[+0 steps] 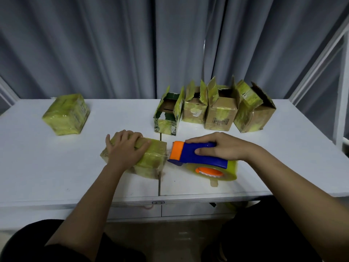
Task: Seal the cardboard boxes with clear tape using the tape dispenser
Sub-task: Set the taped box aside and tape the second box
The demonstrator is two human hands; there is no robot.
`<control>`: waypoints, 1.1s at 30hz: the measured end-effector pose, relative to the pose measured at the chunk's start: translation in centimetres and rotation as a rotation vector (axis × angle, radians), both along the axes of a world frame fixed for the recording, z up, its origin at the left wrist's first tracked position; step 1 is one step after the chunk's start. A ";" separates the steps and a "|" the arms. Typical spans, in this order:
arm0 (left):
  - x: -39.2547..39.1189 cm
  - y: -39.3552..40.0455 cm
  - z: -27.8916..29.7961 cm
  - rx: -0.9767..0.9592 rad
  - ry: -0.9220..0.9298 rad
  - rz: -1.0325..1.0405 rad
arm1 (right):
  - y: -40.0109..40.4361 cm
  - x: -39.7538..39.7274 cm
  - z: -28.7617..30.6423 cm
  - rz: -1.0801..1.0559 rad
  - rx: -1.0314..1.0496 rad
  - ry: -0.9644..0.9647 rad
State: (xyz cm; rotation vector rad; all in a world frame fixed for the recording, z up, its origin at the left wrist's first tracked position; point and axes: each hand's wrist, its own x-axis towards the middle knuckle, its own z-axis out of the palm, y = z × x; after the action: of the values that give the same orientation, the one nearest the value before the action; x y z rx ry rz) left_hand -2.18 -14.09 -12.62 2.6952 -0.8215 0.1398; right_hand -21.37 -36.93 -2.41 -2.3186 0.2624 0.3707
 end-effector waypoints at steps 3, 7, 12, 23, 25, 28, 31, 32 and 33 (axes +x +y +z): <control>1.3 1.9 0.3 0.029 0.063 0.042 | 0.5 2.3 -0.8 0.042 0.051 0.010; 2.2 3.1 0.4 0.014 0.080 0.079 | 0.7 3.7 -1.9 0.064 0.064 -0.034; 2.0 3.1 0.2 0.015 0.064 0.069 | 0.0 3.5 -2.6 0.055 0.061 -0.076; 2.0 3.1 0.4 0.084 0.103 0.067 | 1.6 5.3 -1.0 0.091 -0.206 0.054; 2.1 3.1 0.3 0.083 0.095 0.074 | 2.6 6.2 -0.7 0.106 -0.259 0.084; 1.8 3.1 0.3 0.080 0.064 0.069 | 4.0 7.6 -0.3 0.137 -0.330 0.117; 1.8 3.2 0.2 0.069 0.053 0.059 | 5.1 8.8 0.0 0.164 -0.353 0.142; 1.8 3.1 0.2 0.066 0.053 0.057 | 5.4 9.2 0.2 0.171 -0.362 0.172; 1.8 3.1 0.2 0.074 0.058 0.055 | 5.8 9.7 0.3 0.184 -0.386 0.206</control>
State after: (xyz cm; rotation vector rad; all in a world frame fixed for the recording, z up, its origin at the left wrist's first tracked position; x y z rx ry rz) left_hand -0.39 -11.03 -12.38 2.7783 -0.7498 0.0437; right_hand -11.69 -31.14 -2.07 -2.6949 0.2377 0.7058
